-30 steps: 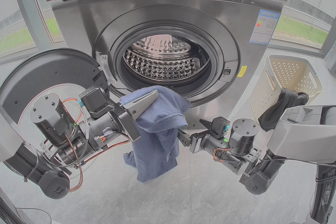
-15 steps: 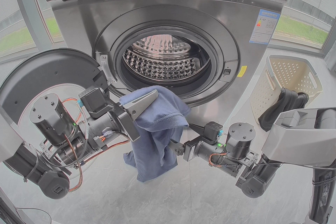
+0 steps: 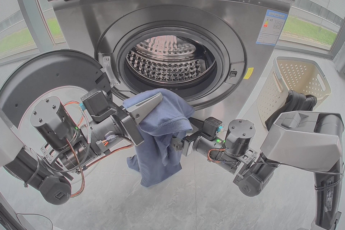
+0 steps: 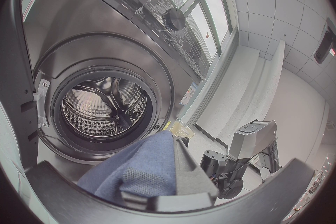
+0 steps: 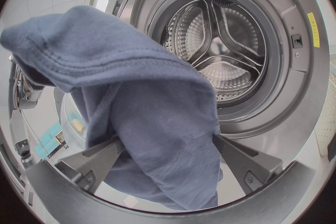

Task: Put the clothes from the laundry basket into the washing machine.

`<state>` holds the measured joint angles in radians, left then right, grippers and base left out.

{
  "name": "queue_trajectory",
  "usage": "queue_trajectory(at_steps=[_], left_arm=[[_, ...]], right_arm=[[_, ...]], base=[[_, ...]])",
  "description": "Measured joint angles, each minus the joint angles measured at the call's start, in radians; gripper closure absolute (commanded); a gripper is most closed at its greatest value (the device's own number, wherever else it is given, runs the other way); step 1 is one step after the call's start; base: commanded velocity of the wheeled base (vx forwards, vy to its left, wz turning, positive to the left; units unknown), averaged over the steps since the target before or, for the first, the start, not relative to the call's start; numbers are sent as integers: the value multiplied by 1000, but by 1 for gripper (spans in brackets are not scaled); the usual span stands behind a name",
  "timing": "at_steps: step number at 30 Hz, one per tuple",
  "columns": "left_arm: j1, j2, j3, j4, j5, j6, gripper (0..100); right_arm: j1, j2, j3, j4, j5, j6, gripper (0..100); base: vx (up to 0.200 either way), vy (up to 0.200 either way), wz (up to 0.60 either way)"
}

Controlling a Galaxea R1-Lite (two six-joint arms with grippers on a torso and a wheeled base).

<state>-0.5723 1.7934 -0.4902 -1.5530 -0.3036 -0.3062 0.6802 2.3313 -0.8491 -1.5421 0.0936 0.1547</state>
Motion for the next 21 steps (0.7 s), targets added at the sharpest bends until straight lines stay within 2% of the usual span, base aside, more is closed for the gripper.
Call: queue_trajectory(at_steps=[3, 4, 13, 19, 21], left_arm=[[0, 0, 0, 0, 0, 0, 100], [-1, 0, 1, 0, 0, 0, 100], [2, 10, 2, 0, 0, 0, 100], [6, 16, 0, -1, 0, -4, 100], [7, 17, -2, 0, 0, -8, 100]], right_arm=[[-7, 18, -30, 0, -3, -1, 0], [-8, 23, -37, -1, -4, -1, 100], [3, 23, -49, -4, -15, 1, 100], [7, -36, 10, -3, -36, 4, 100], [6, -69, 50, -2, -60, 9, 100]], base=[[0, 0, 0], [0, 0, 0], [0, 0, 0], [0, 0, 0], [0, 0, 0]])
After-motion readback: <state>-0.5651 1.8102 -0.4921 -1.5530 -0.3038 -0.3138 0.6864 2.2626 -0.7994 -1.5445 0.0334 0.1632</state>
